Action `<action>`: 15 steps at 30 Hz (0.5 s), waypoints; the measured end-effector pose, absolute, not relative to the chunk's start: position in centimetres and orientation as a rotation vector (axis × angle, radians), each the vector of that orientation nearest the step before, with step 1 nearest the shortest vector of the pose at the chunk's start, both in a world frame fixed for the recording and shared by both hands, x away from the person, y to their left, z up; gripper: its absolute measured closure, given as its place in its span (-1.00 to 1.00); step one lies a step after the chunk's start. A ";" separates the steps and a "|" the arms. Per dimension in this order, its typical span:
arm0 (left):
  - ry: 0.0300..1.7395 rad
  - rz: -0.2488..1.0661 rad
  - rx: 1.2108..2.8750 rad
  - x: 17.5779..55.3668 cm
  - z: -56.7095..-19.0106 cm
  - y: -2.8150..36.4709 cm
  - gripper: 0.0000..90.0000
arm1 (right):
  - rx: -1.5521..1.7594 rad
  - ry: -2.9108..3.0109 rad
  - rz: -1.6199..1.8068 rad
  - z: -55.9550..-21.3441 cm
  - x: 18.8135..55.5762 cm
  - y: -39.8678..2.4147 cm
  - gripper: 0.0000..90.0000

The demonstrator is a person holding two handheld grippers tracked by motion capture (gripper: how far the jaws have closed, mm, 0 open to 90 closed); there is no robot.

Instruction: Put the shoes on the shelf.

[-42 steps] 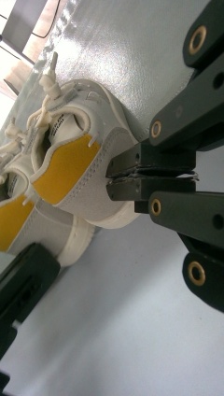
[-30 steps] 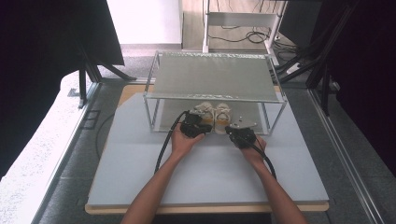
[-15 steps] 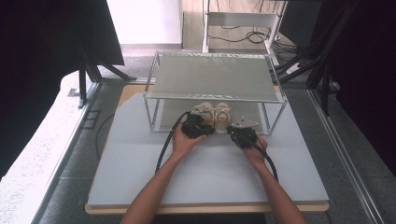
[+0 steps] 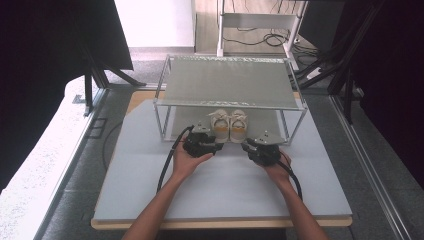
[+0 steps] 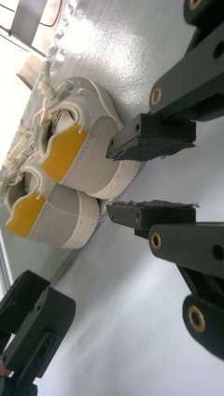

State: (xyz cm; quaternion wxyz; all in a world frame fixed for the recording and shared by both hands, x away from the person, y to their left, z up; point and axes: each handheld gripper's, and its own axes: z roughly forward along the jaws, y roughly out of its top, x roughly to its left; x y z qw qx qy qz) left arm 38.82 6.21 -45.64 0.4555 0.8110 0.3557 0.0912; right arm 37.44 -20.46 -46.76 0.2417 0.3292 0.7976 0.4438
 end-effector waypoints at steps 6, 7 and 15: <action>0.863 0.249 2.015 36.8 -45.5 7.3 0.12 | 0.886 2.171 1.239 -46.5 35.7 -21.9 0.41; 0.862 0.255 2.018 36.5 -45.5 7.6 0.12 | 0.885 2.168 1.237 -46.5 35.3 -22.3 0.40; 0.900 0.280 2.032 33.8 -45.8 10.0 0.01 | 0.976 2.108 1.245 -46.5 33.5 -26.1 0.27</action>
